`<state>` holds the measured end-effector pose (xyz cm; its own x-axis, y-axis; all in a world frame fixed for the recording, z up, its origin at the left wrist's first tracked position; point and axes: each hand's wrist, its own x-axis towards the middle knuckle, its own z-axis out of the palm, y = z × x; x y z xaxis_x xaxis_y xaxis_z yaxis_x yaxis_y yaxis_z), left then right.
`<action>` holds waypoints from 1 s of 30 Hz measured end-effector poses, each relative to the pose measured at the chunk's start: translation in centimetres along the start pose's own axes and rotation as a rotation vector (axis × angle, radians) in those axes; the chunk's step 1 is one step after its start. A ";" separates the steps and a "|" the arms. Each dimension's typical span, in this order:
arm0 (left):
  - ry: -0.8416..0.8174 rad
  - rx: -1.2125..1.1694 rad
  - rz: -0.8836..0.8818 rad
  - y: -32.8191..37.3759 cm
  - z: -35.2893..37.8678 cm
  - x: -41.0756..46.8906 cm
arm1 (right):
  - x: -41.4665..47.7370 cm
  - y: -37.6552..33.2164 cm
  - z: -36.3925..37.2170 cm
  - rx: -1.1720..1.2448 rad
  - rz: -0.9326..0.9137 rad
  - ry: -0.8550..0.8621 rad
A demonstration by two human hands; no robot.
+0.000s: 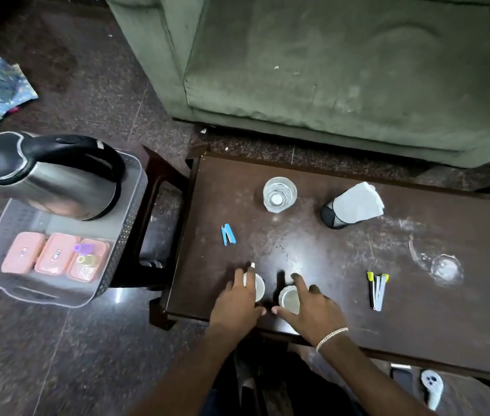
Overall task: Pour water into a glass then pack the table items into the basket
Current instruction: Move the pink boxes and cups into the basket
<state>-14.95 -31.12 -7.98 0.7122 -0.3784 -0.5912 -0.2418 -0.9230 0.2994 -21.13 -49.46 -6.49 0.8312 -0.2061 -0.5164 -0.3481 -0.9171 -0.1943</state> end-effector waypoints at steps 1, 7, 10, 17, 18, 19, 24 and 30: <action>0.016 -0.001 -0.025 0.4 0.2 0.2 | 0.0 -0.2 0.3 -0.033 0.000 0.001; 0.046 0.008 -0.079 0.4 0.5 0.9 | 0.1 -0.7 1.0 -0.081 0.057 -0.004; 0.058 -0.014 -0.094 -0.1 0.3 0.9 | -0.2 -0.5 1.8 -0.063 0.078 -0.053; 0.173 -0.225 -0.081 -3.5 -4.9 -2.2 | 0.5 -3.4 -0.1 0.049 0.085 0.000; 0.208 -0.249 -0.073 -4.2 -6.1 -2.9 | 0.6 -4.4 -1.1 0.086 0.071 0.019; 0.251 -0.278 -0.074 -5.4 -7.6 -3.7 | 0.8 -6.0 -2.2 0.105 0.030 0.045; 0.516 -0.426 -0.103 -12.6 -15.1 -8.0 | 2.5 -15.9 -8.0 0.274 -0.236 0.232; 0.726 -0.396 -0.270 -23.7 -21.5 -11.2 | 4.6 -28.6 -12.2 0.481 -0.537 0.274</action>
<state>-3.00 -3.54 7.63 0.9890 0.1129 -0.0957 0.1468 -0.8315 0.5359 -2.08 -28.38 6.91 0.9952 0.0912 -0.0360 0.0356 -0.6787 -0.7336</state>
